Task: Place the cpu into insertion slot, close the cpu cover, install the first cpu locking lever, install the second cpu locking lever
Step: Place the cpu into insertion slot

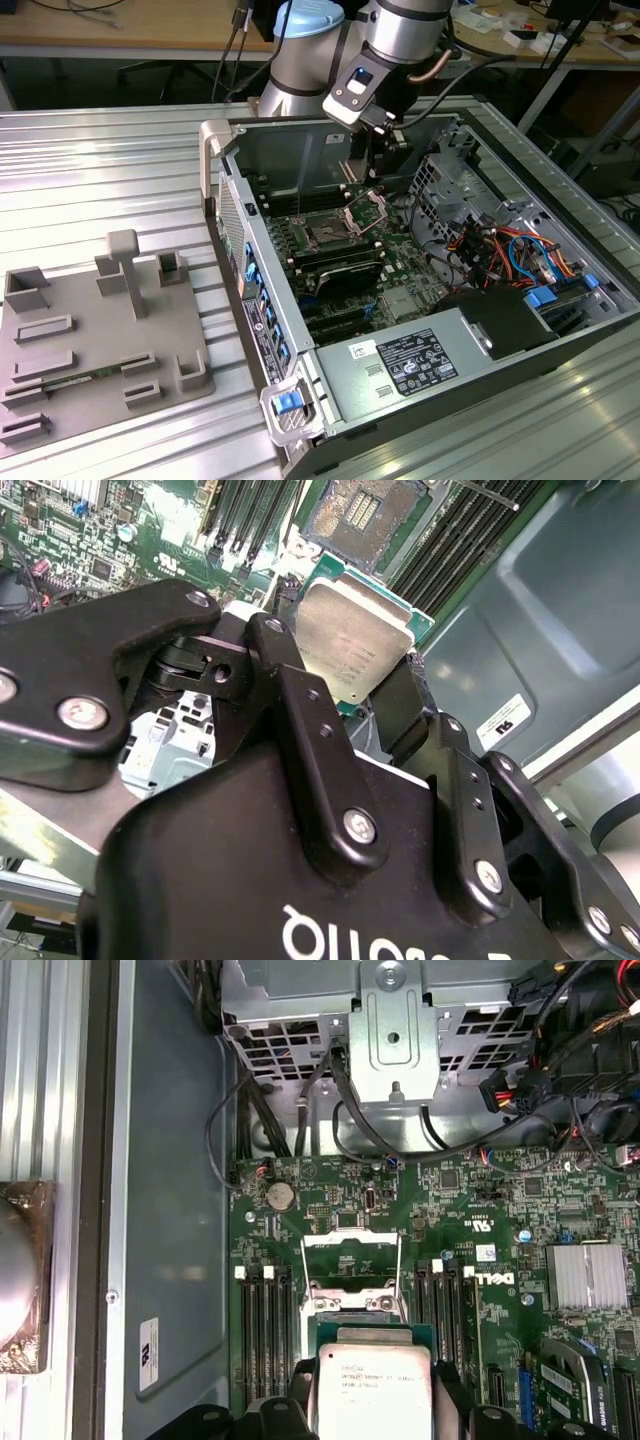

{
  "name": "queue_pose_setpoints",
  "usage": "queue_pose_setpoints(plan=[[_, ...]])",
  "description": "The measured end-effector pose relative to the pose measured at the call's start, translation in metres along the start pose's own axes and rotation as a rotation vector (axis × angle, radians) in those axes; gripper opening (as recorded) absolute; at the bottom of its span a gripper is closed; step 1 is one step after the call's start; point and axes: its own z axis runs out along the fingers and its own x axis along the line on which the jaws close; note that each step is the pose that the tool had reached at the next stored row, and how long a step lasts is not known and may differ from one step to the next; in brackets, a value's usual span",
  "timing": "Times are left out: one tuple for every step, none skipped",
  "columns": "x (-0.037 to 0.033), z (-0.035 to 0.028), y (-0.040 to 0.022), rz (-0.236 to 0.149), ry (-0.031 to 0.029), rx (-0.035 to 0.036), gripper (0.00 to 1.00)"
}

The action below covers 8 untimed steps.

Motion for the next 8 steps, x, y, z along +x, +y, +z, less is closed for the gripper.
queue_pose_setpoints(plan=[[0.0, 0.0004, 0.0, 0.0, 0.0001, 0.0, 0.55], [0.0, 0.0008, -0.0001, 0.0, 0.0, 0.0, 0.55], [0.0, 0.0012, -0.0001, 0.0, 0.0, 0.0, 0.55], [0.0, 0.0015, -0.0001, 0.0, 0.0, 0.0, 0.55], [0.0, 0.002, -0.0002, 0.0, 0.0001, 0.0, 0.55], [-0.0001, 0.0023, -0.0002, 0.0, 0.0, 0.0, 0.55], [-0.0001, 0.0025, -0.0002, 0.0, 0.0, 0.0001, 0.55], [-0.0002, 0.0027, -0.0003, 0.0, -0.0001, 0.0001, 0.55]])
